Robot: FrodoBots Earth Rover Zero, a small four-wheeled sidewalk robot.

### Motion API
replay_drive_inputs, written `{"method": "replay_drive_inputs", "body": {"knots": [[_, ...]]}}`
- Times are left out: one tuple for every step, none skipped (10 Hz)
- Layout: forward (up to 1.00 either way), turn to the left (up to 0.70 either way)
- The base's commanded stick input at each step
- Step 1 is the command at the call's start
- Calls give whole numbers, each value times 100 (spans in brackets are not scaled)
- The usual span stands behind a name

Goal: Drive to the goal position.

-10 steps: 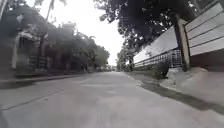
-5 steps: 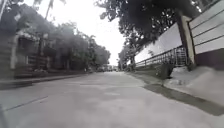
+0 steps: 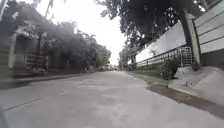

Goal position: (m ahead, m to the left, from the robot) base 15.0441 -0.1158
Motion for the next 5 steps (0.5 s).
{"method": "replay_drive_inputs", "body": {"knots": [[50,0],[50,0],[50,0],[50,0],[50,0]]}}
